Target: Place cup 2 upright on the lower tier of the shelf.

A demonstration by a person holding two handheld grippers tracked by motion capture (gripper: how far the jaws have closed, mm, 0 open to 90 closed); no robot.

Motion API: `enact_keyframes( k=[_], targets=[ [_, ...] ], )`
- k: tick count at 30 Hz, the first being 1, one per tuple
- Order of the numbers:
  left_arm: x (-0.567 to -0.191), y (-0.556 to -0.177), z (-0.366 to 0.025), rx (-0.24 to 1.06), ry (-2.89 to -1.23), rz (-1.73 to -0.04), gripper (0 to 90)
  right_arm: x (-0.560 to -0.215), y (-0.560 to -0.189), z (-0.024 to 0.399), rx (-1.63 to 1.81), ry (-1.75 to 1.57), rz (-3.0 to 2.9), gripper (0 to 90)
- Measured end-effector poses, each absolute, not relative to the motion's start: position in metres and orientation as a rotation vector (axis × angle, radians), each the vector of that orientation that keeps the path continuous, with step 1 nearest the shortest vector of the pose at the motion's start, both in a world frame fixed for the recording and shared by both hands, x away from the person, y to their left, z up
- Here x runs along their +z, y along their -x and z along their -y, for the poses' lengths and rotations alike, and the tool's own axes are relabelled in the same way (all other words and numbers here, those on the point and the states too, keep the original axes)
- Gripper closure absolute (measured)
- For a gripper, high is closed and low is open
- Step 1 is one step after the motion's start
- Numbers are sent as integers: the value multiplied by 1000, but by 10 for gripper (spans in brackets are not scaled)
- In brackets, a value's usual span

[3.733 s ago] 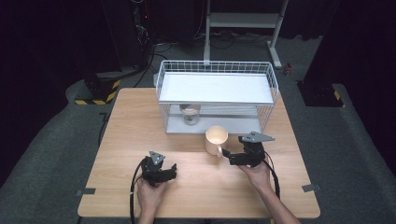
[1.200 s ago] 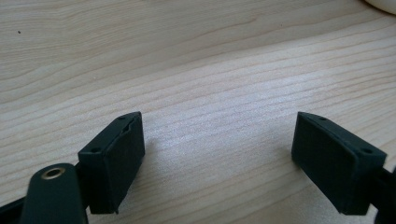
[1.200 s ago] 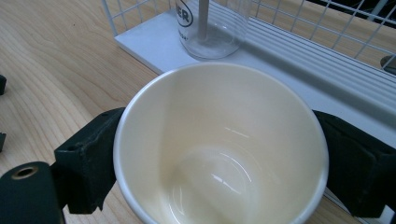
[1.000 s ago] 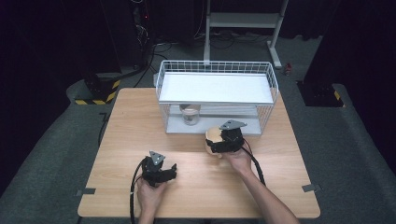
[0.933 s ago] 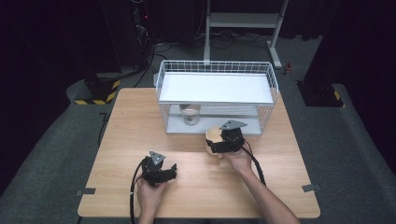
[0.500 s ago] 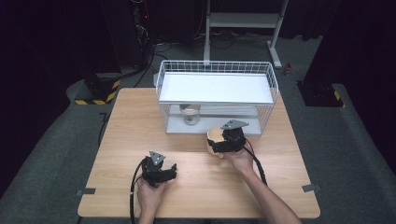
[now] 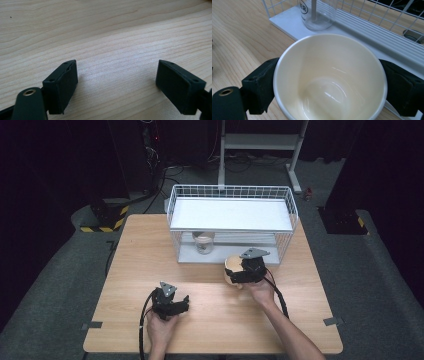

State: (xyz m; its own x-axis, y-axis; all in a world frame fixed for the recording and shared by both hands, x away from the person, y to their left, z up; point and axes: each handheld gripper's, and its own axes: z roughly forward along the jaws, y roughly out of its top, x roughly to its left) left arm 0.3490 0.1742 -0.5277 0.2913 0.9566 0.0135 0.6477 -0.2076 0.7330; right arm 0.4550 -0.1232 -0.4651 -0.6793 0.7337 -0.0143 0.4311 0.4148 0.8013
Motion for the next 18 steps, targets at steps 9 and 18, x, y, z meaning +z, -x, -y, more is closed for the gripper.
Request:
enact_keyframes(
  k=[9, 18],
  targets=[
    [-528, -349, -174, 643, -1941, -1430, 183, -458, -455, 136, 1167, -1019, -2282, 99],
    [-528, -349, -174, 643, -1941, -1430, 184, -451, -460, 146, 1136, -1044, -2271, 99]
  ],
)
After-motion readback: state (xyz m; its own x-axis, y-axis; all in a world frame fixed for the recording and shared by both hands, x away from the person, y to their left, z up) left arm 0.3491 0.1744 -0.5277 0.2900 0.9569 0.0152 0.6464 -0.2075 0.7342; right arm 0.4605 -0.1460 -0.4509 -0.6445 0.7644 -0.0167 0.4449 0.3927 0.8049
